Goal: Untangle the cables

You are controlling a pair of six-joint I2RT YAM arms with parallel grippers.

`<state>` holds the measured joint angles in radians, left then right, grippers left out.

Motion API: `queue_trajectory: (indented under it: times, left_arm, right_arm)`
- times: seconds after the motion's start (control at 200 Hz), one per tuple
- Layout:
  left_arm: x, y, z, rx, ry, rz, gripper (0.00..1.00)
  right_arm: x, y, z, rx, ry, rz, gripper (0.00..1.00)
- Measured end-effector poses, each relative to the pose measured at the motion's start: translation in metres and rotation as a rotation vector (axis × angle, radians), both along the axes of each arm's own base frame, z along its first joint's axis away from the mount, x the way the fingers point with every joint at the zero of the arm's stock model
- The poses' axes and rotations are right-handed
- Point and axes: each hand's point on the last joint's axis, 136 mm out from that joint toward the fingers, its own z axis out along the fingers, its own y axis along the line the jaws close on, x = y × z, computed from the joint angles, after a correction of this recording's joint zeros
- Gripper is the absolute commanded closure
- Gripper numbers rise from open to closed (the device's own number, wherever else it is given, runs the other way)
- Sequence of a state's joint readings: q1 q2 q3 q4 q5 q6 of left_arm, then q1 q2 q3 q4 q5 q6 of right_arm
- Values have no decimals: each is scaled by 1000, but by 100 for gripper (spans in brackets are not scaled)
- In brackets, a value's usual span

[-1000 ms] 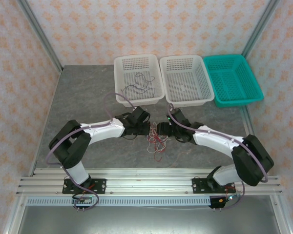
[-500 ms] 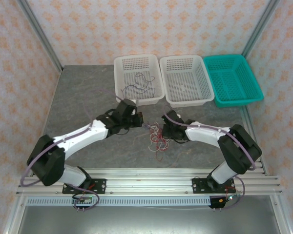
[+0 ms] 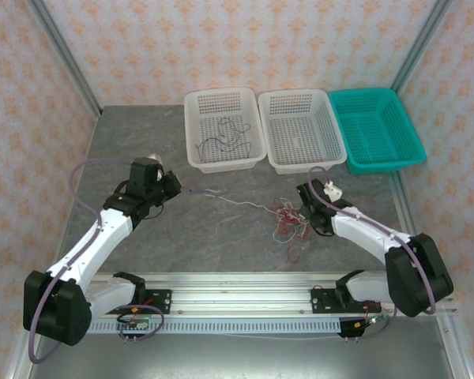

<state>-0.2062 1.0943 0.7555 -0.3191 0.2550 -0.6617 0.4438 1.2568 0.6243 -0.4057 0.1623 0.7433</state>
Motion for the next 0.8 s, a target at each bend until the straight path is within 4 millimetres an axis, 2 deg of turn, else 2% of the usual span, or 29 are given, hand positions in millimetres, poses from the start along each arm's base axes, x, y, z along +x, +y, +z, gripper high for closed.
queue_trajectory:
  times: [0.03,0.07,0.145,0.2,0.27,0.375,0.465,0.555,0.706,0.801]
  left_arm:
    - [-2,2,-3,1,8,4,100]
    - [-3,4,-6,3,19,9,100]
    - [-6,4,-12,-2,35,4,100]
    - [-7,1,-15,-15,45,-9,100]
    - [-9,-5,-20,-35,59,-37,100]
    - [-10,-12,-29,-58,84,-69,100]
    - [-10,-16,-33,-66,93,-83,100]
    - [-10,-20,-32,-71,86,-97,100]
    - [-11,-23,-31,-70,82,-110,100]
    - [-12,-25,-28,-68,73,-121,100]
  right_arm:
    - [0,-2,3,-4,-11,-8,100]
    - [0,-4,8,-9,-25,-13,92]
    - [1,-3,17,-11,-51,10,70]
    - [3,3,26,-15,-82,65,59]
    - [6,27,43,-4,-141,203,47]
    - [6,89,70,20,-251,497,32]
    - [-3,143,84,33,-337,768,27]
    - [-12,186,79,53,-356,976,24]
    - [-10,238,54,34,-306,1201,21]
    - [-6,256,41,7,-284,1280,23]
